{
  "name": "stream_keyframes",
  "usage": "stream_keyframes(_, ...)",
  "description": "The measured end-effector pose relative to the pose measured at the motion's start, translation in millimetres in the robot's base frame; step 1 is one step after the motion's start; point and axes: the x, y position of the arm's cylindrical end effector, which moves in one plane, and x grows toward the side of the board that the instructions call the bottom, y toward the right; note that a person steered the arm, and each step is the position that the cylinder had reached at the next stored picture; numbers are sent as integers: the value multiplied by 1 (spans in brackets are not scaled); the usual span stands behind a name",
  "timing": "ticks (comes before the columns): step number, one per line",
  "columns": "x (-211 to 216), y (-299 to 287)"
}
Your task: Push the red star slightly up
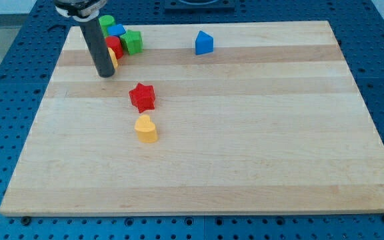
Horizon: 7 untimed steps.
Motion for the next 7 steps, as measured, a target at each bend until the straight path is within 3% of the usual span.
stream_keyframes(1,11,0)
stream_keyframes(4,28,135)
stream_keyframes(7,105,135)
